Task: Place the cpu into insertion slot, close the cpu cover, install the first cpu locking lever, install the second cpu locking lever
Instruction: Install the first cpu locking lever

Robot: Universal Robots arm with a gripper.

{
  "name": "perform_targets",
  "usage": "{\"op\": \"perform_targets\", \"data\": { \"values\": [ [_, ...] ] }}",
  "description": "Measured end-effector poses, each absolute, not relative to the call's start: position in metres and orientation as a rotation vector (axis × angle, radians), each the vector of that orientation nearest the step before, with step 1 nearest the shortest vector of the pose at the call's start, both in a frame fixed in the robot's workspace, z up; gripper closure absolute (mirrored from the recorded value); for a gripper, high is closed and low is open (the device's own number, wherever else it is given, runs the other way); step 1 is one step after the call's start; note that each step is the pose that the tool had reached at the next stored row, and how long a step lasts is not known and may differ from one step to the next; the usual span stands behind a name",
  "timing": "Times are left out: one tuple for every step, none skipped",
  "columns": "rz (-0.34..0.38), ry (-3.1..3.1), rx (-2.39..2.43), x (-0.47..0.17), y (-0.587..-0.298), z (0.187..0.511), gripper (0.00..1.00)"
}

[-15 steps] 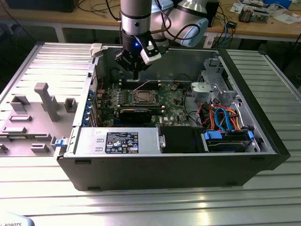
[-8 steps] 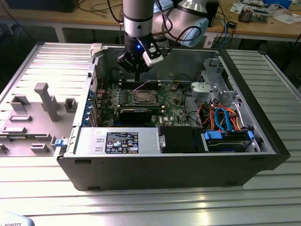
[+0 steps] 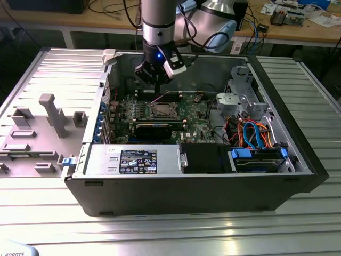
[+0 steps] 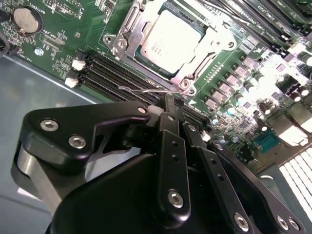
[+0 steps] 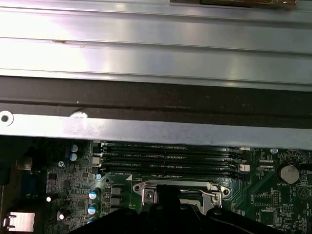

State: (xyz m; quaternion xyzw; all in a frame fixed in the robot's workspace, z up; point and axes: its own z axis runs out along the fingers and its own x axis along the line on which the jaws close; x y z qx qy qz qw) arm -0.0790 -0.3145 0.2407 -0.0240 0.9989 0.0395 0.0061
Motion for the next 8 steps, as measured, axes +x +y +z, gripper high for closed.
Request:
{"op": "perform_targets", "data": {
  "values": [
    [0.120,3.126,-0.075,-0.0783,-0.3143,0.2379,0.89],
    [0.116,3.126,-0.075,-0.0772,-0.3131,0.2366,0.89],
    [0.114,3.126,-0.075,-0.0767,-0.3123,0.2360,0.89],
    [0.113,3.126,-0.076,-0.0762,-0.3117,0.2354,0.89],
    [0.107,3.127,-0.076,-0.0756,-0.3111,0.2347,0.89],
    [0.098,3.127,-0.075,-0.0751,-0.3105,0.2342,0.89],
    [0.087,3.128,-0.075,-0.0746,-0.3098,0.2339,0.89],
    [0.074,3.128,-0.076,-0.0741,-0.3083,0.2335,0.89]
  ]
}}
